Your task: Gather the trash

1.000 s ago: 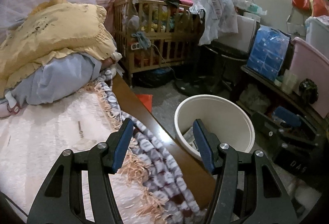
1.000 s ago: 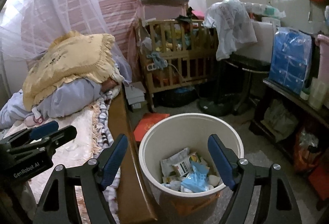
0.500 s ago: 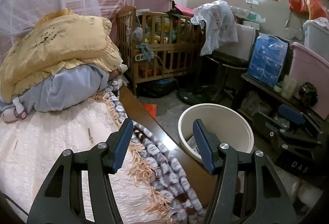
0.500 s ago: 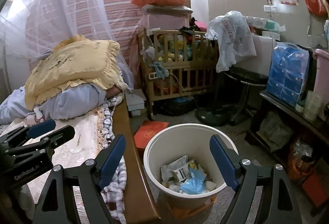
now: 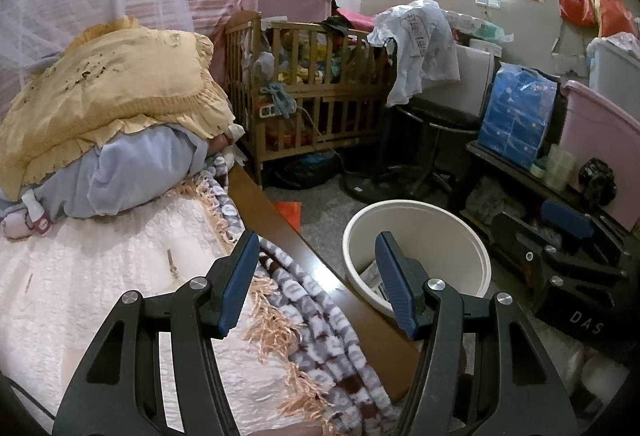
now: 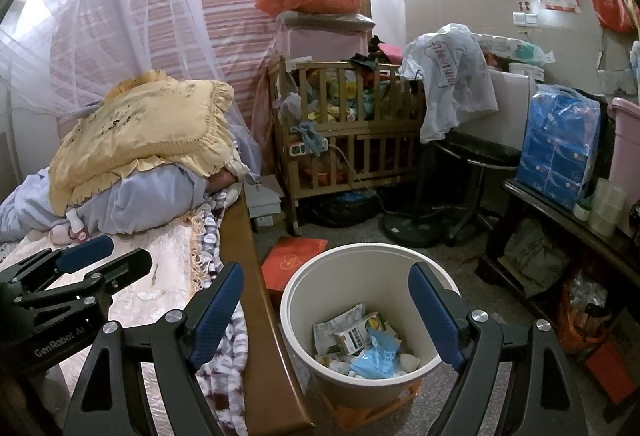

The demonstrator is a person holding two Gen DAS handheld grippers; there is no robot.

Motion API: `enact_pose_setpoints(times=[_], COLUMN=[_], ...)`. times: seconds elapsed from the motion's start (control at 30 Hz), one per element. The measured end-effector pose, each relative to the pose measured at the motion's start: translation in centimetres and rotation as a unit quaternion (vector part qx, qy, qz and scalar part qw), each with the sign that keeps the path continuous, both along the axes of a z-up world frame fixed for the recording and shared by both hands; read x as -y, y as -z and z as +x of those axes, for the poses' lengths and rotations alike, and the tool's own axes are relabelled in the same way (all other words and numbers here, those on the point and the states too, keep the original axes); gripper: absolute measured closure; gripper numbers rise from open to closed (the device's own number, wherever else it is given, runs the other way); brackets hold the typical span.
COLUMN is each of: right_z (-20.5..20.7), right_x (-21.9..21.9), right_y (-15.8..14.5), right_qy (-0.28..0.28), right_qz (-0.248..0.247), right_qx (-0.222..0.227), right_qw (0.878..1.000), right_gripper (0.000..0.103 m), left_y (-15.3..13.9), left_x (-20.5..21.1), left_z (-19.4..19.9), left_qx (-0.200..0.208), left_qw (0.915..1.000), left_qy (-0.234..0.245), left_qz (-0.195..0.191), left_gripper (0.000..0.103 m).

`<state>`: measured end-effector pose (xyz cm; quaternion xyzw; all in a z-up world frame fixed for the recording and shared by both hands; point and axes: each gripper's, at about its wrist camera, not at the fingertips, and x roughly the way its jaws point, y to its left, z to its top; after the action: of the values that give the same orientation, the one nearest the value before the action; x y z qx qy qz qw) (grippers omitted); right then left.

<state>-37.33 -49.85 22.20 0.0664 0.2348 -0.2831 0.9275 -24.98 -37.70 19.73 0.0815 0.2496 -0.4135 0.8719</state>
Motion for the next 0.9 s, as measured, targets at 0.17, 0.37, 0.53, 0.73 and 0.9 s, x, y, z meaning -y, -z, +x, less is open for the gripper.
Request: enact_pose_setpoints(times=[0.17, 0.37, 0.53, 0.73, 0.9], right_z=[0.01, 0.00, 0.02, 0.09, 0.12], right_x=[0.07, -0.03, 0.01, 0.12, 0.27], right_y=[0.00, -0.16, -0.12, -0.05, 0.17], right_qy=[-0.001, -0.001, -0.001, -0.001, -0.002], right_qz=[0.001, 0.001, 0.002, 0.003, 0.005], right_qx=[-0.001, -0.002, -0.004, -0.006, -0.008], right_qw=[1.000, 1.000, 1.000, 1.000, 1.000], right_gripper=[0.020, 0.020, 0.020, 0.020, 0.020], left_y=[0.00, 0.03, 0.10, 0.15, 0.14], left_x=[0.11, 0.23, 0.31, 0.31, 0.33], left_z=[0.01, 0.06, 0.10, 0.09, 0.08], left_qx=[0.000, -0.001, -0.002, -0.002, -0.003], left_qw=[1.0000, 1.0000, 1.0000, 1.0000, 1.0000], left_qy=[-0.001, 0.000, 0.001, 0.001, 0.000], left_qz=[0.000, 0.002, 0.001, 0.002, 0.002], left_gripper=[0.044, 0.044, 0.044, 0.044, 0.044])
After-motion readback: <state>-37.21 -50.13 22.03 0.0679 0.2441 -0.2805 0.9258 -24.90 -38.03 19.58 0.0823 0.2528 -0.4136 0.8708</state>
